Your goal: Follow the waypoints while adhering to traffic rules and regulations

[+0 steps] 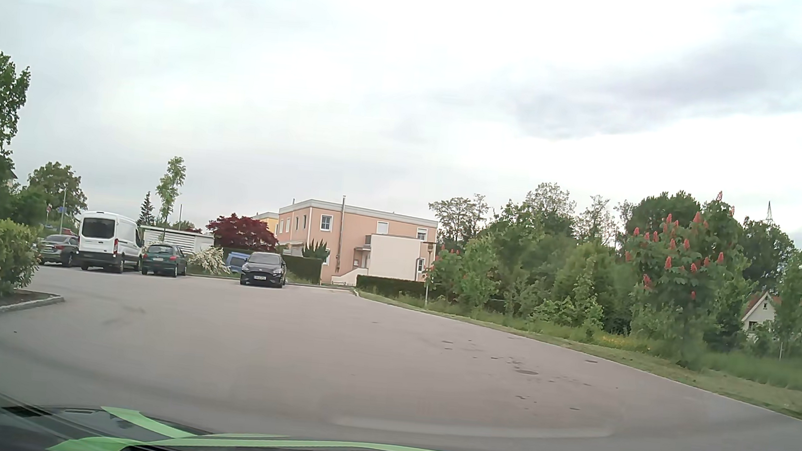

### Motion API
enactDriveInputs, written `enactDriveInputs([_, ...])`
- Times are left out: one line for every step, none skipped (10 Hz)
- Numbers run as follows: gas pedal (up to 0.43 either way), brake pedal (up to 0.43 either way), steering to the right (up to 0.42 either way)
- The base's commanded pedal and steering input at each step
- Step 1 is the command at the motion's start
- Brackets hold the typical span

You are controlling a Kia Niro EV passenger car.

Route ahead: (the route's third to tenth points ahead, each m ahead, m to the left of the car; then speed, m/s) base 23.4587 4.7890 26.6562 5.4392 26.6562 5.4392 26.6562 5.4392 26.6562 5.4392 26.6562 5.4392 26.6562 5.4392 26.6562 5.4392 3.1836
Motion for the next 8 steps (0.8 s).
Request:
enactDriveInputs([0.039,0.000,0.048])
enactDriveInputs([0.039,0.000,0.046])
enactDriveInputs([0.039,0.000,0.044])
enactDriveInputs([0.039,0.000,0.042])
enactDriveInputs([0.039,0.000,0.040])
enactDriveInputs([0.039,0.000,0.037])
enactDriveInputs([0.039,0.000,0.030])
enactDriveInputs([0.028,0.000,0.019])
